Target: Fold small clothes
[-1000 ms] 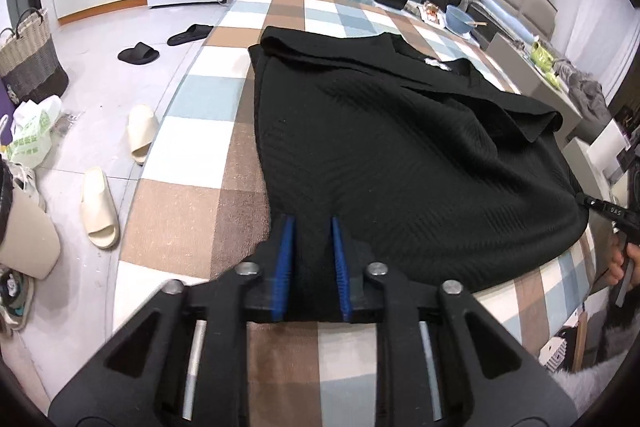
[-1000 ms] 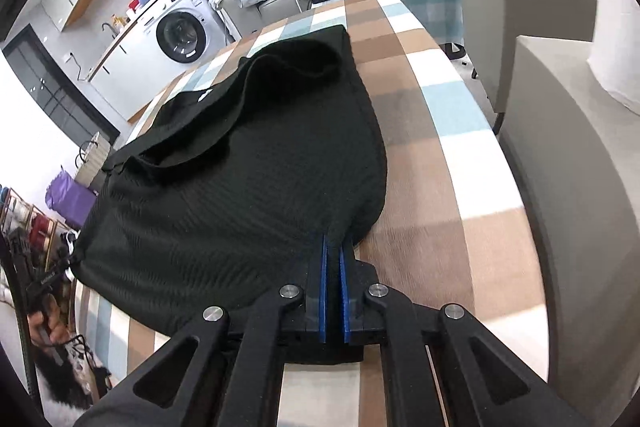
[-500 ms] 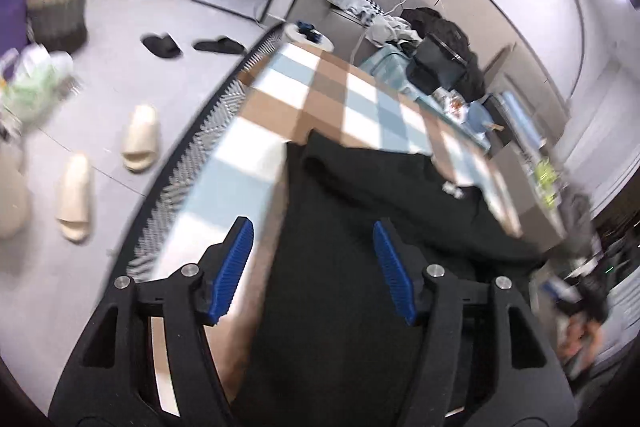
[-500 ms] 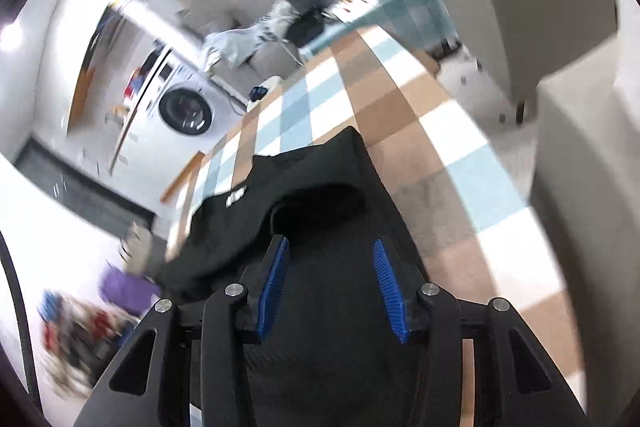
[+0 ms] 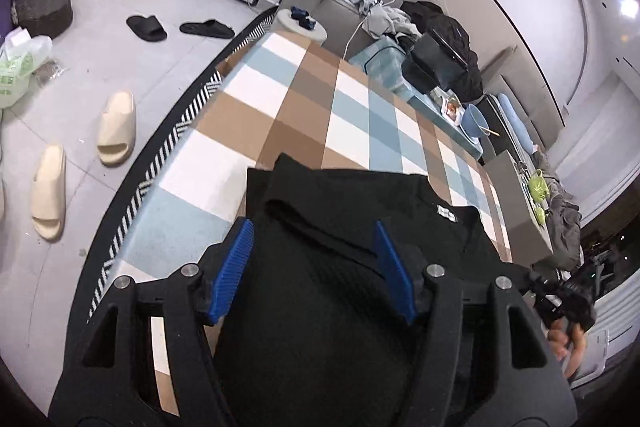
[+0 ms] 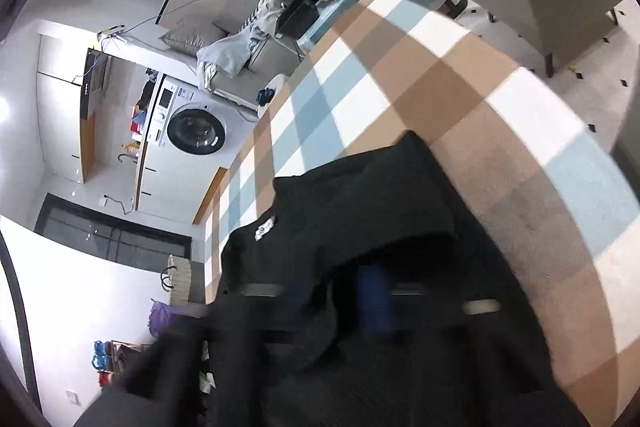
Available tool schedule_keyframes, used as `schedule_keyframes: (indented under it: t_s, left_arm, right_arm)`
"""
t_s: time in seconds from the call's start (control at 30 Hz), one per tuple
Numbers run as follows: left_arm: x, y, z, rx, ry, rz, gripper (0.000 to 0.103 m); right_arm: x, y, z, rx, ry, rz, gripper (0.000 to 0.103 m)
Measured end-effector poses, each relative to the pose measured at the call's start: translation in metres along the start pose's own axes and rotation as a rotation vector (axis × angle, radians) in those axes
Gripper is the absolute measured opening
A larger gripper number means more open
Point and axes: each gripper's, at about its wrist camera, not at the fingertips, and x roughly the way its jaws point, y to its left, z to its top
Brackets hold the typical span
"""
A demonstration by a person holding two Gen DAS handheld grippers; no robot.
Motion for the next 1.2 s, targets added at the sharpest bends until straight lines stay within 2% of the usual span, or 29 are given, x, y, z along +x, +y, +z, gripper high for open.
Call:
schedule_keyframes:
  t_s: [0.03,0.13,0.17,0.27,0.33,0.4,0.47,0.7,0.73,0.77,0.8,0.87,0.93,1.03,1.1,1.2]
  left_arm:
    - [-0.003,0.000,0.000,0.006,-0.009,0.003,0.060]
    - [-0.006,-0.003,0.006,0.030,-0.036,0.014,0.059]
    - [-0.006,-0.003,0.007,0.028,-0.039,0.014,0.060]
    - [-0.006,-0.002,0.010,0.026,-0.038,0.006,0.060]
    - [-0.005,0.000,0.009,0.032,-0.034,0.009,0.060]
    - [0.001,0.001,0.008,0.041,-0.009,0.009,0.060]
    - [0.012,0.000,0.008,0.052,0.034,0.012,0.060]
    - [0.069,-0.010,0.018,0.062,0.137,0.042,0.058]
    - [0.078,-0.011,0.020,0.052,0.153,0.049,0.043]
    - [0.084,-0.011,0.022,0.036,0.157,0.036,0.015]
    - [0.087,-0.011,0.024,0.023,0.160,0.009,0.000]
    - [0.082,-0.013,0.030,0.001,0.127,-0.054,0.000]
    - [0.072,-0.017,0.040,0.010,0.079,-0.082,0.001]
    - [0.061,-0.013,0.059,-0.039,0.032,-0.123,0.001]
    - [0.062,-0.004,0.070,-0.092,0.026,-0.134,0.001]
    - [0.073,0.006,0.079,-0.140,0.040,-0.109,0.001]
  right_arm:
    - [0.001,0.006,0.003,-0.011,-0.004,0.018,0.007]
    - [-0.004,0.030,0.023,-0.065,-0.089,0.095,0.006]
    - [-0.002,0.034,0.034,-0.055,-0.115,0.092,0.007]
    - [0.018,0.024,0.059,0.047,-0.109,0.005,0.013]
    - [0.024,0.019,0.061,0.047,-0.088,-0.043,0.014]
    - [0.021,0.015,0.056,0.027,-0.082,-0.066,0.027]
    - [0.015,0.012,0.049,0.004,-0.067,-0.084,0.036]
    - [-0.002,0.020,0.029,-0.148,-0.040,-0.143,0.045]
    - [-0.003,0.023,0.025,-0.171,-0.035,-0.146,0.045]
    - [-0.002,0.024,0.022,-0.191,-0.030,-0.145,0.045]
    - [-0.002,0.025,0.020,-0.201,-0.028,-0.149,0.045]
    - [-0.003,0.024,0.017,-0.209,-0.031,-0.170,0.045]
    - [-0.005,0.022,0.017,-0.209,-0.035,-0.189,0.045]
    - [-0.005,0.021,0.020,-0.225,-0.044,-0.199,0.045]
    - [-0.002,0.019,0.023,-0.228,-0.052,-0.211,0.045]
    - [0.004,0.015,0.028,-0.252,-0.086,-0.325,0.045]
